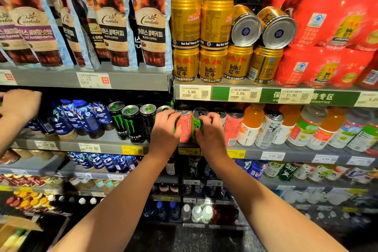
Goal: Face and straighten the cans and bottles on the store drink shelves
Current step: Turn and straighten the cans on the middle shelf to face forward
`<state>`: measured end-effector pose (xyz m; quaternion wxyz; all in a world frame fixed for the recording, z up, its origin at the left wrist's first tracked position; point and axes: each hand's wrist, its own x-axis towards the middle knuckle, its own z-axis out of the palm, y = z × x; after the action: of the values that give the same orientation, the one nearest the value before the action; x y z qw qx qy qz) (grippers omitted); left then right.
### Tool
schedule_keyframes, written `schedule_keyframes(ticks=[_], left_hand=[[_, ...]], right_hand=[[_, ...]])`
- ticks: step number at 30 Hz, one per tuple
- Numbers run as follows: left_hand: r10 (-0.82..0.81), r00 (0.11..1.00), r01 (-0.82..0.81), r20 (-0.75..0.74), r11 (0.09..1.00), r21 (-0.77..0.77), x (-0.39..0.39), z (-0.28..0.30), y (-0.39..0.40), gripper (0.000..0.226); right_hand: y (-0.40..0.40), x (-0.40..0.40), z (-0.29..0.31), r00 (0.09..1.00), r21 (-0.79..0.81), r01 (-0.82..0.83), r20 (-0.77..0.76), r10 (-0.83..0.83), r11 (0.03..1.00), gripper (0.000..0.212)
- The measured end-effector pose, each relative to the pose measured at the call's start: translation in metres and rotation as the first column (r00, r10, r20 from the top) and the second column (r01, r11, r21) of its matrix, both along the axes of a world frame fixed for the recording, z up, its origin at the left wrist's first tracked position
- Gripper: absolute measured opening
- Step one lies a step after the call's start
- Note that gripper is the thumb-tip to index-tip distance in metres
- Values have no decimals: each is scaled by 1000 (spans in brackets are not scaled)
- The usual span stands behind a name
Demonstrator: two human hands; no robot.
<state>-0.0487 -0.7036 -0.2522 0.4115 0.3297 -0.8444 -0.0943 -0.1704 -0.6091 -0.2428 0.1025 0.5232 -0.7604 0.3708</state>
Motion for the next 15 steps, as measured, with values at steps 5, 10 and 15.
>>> schedule_keyframes(ticks=[5,10,15], left_hand=[[-40,998,39,56,999,6,-11,-1,0,50],[-90,996,90,0,994,-63,-16,0,2,32],[-81,996,82,-24,995,53,-17,0,8,19]], right_hand=[[-4,-1,-11,987,44,42,150,-48,998,38],[2,0,-21,992,7,35,124,-36,999,38],[9,2,-29,973,42,21,227,-30,999,37]])
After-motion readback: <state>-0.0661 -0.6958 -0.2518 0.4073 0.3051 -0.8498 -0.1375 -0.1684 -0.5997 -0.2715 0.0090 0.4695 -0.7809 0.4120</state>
